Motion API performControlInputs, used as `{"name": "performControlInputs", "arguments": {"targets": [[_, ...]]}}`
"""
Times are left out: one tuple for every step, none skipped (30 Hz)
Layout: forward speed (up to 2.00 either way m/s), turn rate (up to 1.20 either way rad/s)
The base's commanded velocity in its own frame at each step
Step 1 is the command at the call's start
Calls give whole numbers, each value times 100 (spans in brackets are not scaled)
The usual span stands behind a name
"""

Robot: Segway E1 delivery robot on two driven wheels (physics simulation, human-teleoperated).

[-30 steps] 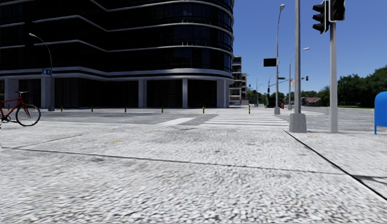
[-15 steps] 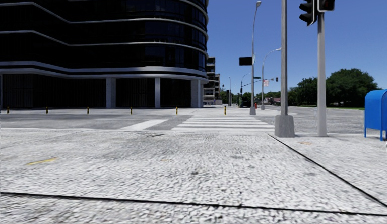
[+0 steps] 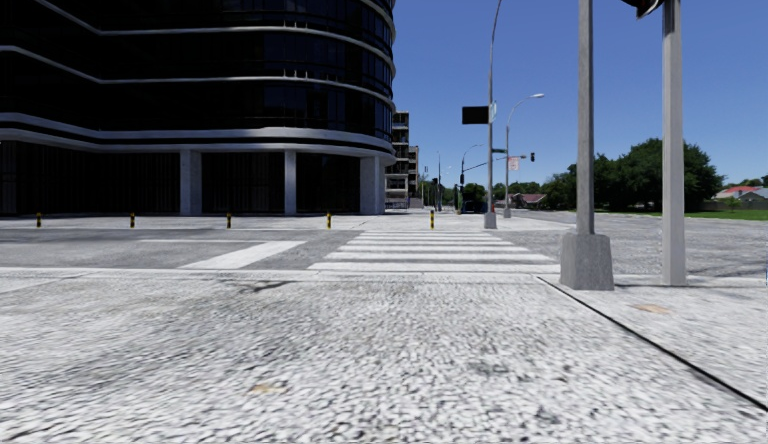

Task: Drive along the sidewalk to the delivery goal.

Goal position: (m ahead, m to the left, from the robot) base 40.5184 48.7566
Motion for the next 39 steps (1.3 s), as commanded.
{"name": "performControlInputs", "arguments": {"targets": [[200, 0], [200, 0], [200, 0], [200, 0], [200, 0], [200, 0], [200, 0], [200, 0], [200, 0], [200, 0], [200, 0], [200, 0], [200, 0], [200, 0], [200, -45], [200, -45], [200, -53], [200, -55], [200, -55], [200, -55], [200, -46], [200, -20], [200, -7], [200, -7], [200, -3], [200, -2], [200, -2], [200, -2], [200, -2], [200, -2], [200, -2], [200, -2], [200, -2], [200, 0], [200, 0], [200, 0], [200, 0], [200, 0], [200, 0]]}}
